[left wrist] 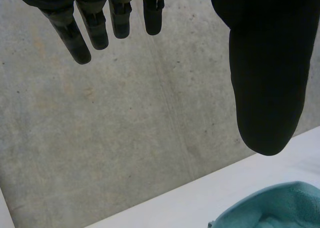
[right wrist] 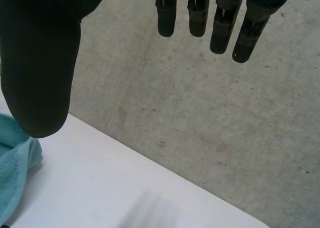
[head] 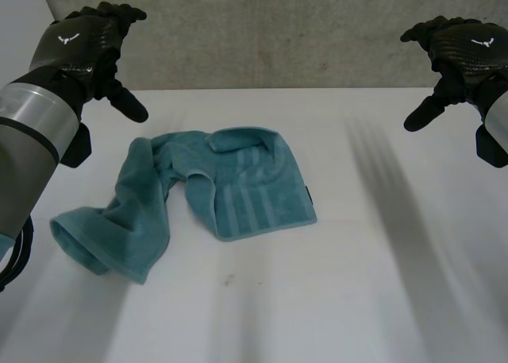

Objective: Fold the laundry

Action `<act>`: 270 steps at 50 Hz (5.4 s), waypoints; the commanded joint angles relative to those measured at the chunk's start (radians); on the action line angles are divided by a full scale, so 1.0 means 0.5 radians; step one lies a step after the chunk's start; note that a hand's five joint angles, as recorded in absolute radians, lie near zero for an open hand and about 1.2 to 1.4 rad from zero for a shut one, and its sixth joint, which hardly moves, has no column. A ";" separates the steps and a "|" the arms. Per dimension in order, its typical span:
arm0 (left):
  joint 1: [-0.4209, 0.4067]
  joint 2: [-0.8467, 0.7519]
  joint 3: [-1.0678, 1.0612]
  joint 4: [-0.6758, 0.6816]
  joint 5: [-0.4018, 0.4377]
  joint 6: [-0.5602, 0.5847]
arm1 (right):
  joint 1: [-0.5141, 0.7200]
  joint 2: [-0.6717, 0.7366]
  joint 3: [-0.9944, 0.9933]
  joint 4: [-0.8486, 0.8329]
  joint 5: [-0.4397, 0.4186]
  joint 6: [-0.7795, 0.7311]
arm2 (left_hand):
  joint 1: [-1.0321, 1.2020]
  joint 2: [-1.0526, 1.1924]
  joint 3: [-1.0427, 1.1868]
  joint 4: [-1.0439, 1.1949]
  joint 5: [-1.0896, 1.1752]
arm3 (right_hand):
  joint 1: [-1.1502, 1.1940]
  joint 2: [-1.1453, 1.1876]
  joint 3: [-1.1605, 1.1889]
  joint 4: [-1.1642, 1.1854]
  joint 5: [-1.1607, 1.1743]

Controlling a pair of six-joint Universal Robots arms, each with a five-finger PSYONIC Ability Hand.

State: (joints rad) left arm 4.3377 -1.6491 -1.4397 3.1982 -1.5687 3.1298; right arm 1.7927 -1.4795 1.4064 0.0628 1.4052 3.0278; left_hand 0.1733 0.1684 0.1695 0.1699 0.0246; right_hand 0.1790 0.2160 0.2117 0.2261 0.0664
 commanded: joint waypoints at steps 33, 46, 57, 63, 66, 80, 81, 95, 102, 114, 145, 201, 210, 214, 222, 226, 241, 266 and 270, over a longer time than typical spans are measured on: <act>0.099 -0.386 -0.648 0.031 -0.409 0.391 | 0.685 1.301 -0.802 0.104 -0.098 0.924 | 0.080 0.090 0.088 0.087 0.029 | -0.009 -0.083 -0.074 -0.103 -0.133; 0.249 -0.399 -0.738 0.132 -0.400 0.585 | 0.934 1.999 -1.555 0.218 -0.199 1.455 | 2.388 2.398 2.395 2.395 2.336 | -0.009 -0.083 -0.074 -0.103 -0.133; 0.167 0.036 -0.729 0.141 -0.330 0.576 | 1.032 2.137 -1.763 0.252 -0.267 1.599 | 2.446 2.456 2.453 2.453 2.394 | -0.009 -0.083 -0.074 -0.103 -0.133; 0.148 0.334 -0.695 0.138 -0.247 0.487 | 1.044 2.204 -1.816 0.209 -0.230 1.596 | 2.446 2.456 2.453 2.453 2.394 | 1.352 1.278 1.286 1.258 1.228; 0.151 0.451 -0.673 0.135 -0.225 0.407 | 1.047 2.232 -1.855 0.181 -0.148 1.581 | 2.446 2.456 2.453 2.453 2.394 | 2.432 2.358 2.366 2.338 2.308; 0.310 0.519 -0.413 0.132 -0.213 0.281 | 0.827 1.708 -1.733 0.200 0.196 0.956 | 2.446 2.456 2.453 2.453 2.394 | 2.434 2.360 2.369 2.340 2.311; 0.311 0.519 -0.413 0.132 -0.213 0.281 | 0.826 1.707 -1.733 0.200 0.196 0.955 | 2.446 2.456 2.453 2.453 2.394 | 2.434 2.360 2.369 2.340 2.311; 0.280 0.522 -0.281 0.123 -0.130 0.048 | 0.747 1.348 -1.154 0.236 0.193 0.801 | 2.446 2.456 2.453 2.453 2.394 | 0.417 0.343 0.351 0.322 0.293; 0.139 0.509 -0.109 0.102 -0.133 0.033 | 0.765 1.354 -1.027 0.239 0.175 0.832 | 2.446 2.456 2.453 2.453 2.394 | 0.323 0.249 0.257 0.229 0.199; -0.036 0.580 0.069 0.031 -0.139 0.033 | 0.980 1.823 -1.428 0.246 0.031 1.089 | 2.446 2.456 2.453 2.453 2.394 | 0.158 0.084 0.093 0.064 0.034; 0.090 0.479 0.091 0.068 -0.142 -0.032 | 0.618 1.195 -1.368 0.120 0.344 0.458 | 2.446 2.456 2.453 2.453 2.394 | 2.434 2.360 2.369 2.340 2.311; -0.177 0.362 0.308 0.074 0.124 -0.228 | 0.311 0.808 -0.763 0.694 -0.353 -0.141 | 2.446 2.456 2.453 2.453 2.394 | -0.009 -0.083 -0.074 -0.103 -0.133; -0.324 0.586 0.302 0.077 0.220 -0.222 | 0.329 1.464 -1.373 0.620 -0.754 0.184 | 2.446 2.456 2.453 2.453 2.394 | -0.009 -0.083 -0.074 -0.103 -0.133; -0.346 0.629 0.302 0.077 0.250 -0.222 | 0.338 1.697 -1.600 0.620 -1.020 0.368 | 2.446 2.456 2.453 2.453 2.394 | -0.009 -0.083 -0.074 -0.103 -0.133; -0.324 0.611 0.299 0.077 0.284 -0.219 | 0.381 2.085 -1.991 0.684 -1.562 0.700 | 2.446 2.456 2.453 2.453 2.394 | 1.526 1.452 1.461 1.432 1.403; -0.221 0.510 0.296 0.080 0.281 -0.213 | 0.348 2.079 -2.171 0.583 -1.232 0.706 | 2.446 2.456 2.453 2.453 2.394 | 2.434 2.360 2.369 2.340 2.311; 0.151 -0.040 0.643 0.181 0.155 -0.148 | 0.072 1.075 -1.656 -0.215 -0.341 0.559 | 2.446 2.456 2.453 2.453 2.394 | 2.434 2.360 2.369 2.340 2.311; 0.148 -0.884 0.109 0.276 0.036 -0.142 | 0.078 0.894 -0.055 0.006 -0.218 -0.555 | 2.446 2.456 2.453 2.453 2.394 | 2.434 2.360 2.369 2.340 2.311; 0.160 -0.847 0.088 0.267 0.036 -0.142 | 0.078 0.891 -0.052 0.009 -0.175 -0.555 | 2.446 2.456 2.453 2.453 2.394 | 2.043 1.969 1.978 1.949 1.919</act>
State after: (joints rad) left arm 4.4081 -2.0992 -1.3760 3.3404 -1.5507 3.0579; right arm 1.8331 -1.0561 1.3897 0.0634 1.2627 2.7483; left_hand 1.1640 1.2164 1.2156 1.2173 1.0129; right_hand 0.9410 1.1568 1.1619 1.1657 0.9422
